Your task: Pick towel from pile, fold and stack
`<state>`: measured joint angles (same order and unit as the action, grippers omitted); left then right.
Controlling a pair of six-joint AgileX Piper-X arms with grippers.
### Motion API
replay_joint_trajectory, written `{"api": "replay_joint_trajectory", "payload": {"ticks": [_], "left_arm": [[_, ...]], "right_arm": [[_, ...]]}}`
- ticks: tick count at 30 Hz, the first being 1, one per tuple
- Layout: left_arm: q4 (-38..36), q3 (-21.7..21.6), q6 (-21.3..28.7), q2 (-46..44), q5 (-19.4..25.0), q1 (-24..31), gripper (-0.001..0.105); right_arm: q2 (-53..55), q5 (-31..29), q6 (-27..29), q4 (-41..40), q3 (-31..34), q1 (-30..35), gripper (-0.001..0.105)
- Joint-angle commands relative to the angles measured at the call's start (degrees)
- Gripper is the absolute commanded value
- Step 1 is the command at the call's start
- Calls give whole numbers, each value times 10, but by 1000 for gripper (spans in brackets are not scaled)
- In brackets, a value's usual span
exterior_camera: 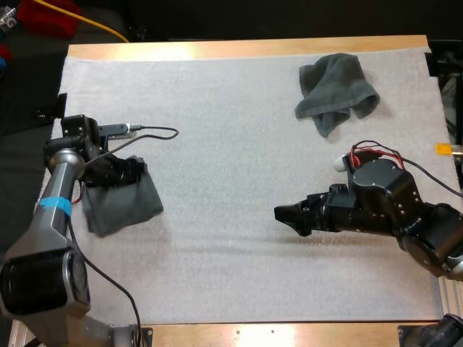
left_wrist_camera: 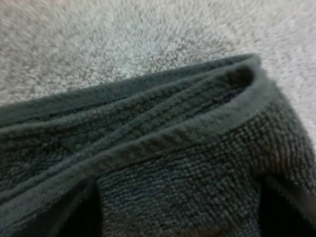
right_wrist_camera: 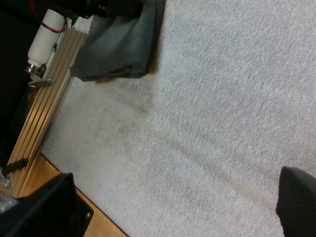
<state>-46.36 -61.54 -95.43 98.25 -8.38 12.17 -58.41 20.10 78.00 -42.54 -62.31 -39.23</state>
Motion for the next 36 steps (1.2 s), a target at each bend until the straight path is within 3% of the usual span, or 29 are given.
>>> {"api": "replay_joint_trajectory", "payload": {"ticks": [1,13,27,32,36], "left_arm": [[-2,-3,-3,1,6,0,65],[-69,-48,5,-47,10,0,65],[-212,-47,9,-152,36,0,65],[-219,-20,9,-152,40,0,65],[-176,38,8,-152,40,0,65]], "right_arm": [[3,7,3,3,-3,-1,79],[3,7,3,3,-3,-1,79],[3,7,6,3,-3,-1,79],[3,7,6,3,-3,-1,79],[3,7,6,3,-3,-1,79]]}}
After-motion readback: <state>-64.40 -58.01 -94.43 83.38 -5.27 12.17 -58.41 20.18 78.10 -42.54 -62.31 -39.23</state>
